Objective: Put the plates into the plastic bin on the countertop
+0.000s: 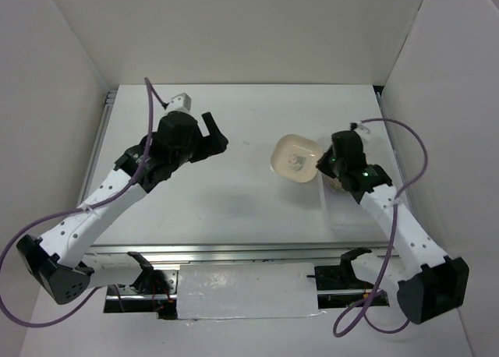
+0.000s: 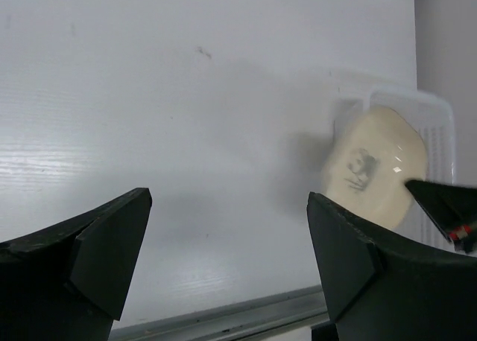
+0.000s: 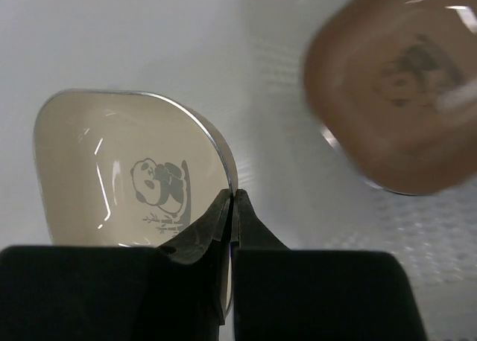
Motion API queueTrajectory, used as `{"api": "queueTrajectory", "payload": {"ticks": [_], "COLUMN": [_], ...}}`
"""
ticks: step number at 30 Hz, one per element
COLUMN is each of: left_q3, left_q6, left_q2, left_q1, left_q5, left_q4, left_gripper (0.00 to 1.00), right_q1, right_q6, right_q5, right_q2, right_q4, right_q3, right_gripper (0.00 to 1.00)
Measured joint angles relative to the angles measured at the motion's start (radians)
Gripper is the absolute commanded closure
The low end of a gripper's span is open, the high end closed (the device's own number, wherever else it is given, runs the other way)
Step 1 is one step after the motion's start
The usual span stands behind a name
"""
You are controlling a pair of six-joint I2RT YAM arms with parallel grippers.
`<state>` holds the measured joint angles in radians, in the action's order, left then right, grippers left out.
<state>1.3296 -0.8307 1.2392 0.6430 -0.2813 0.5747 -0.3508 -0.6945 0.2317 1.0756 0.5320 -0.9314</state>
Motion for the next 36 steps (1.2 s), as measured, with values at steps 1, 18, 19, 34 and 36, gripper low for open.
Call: {"api": "queueTrajectory", "payload": {"ticks": [1,18,19,34,36], "left_q3": [-0.007,-0.117,-0.117,0.073,0.126], "left_q6": [-0.014,0.017,0.023,0.174,0.178], "left_q2": [-0.018,-0.109,-0.106,-0.082,-0.105], "left_q1": [-0.013,-0.090,-0.090,-0.096,-0.101], "left_q5": [-0.019,-0.053,-0.049,-0.166,-0.234], "left_q4": [0.003,0.056,0.058,0.305,0.368], "left_gripper": [0.01,0.01,0.01,0.01,0.01], "right_q1": [0.052,0.693,0.687,0.441,0.399], "right_q6": [-0.016,-0.075,-0.074,0.131,0.182], "right_q5": [0.012,-0.089,-0.100,-0.208,-0.201], "right_q2": [-0.039,-0.167,-0.175,-0.410,-0.408], "right_q4": [0.012,0.050,0.060,0.255,0.332], "right_q3": [0.024,0.201,0.190,-0.246,-0.304], "right_gripper": [1.00,0.00,0.00,0.00,0.00]}}
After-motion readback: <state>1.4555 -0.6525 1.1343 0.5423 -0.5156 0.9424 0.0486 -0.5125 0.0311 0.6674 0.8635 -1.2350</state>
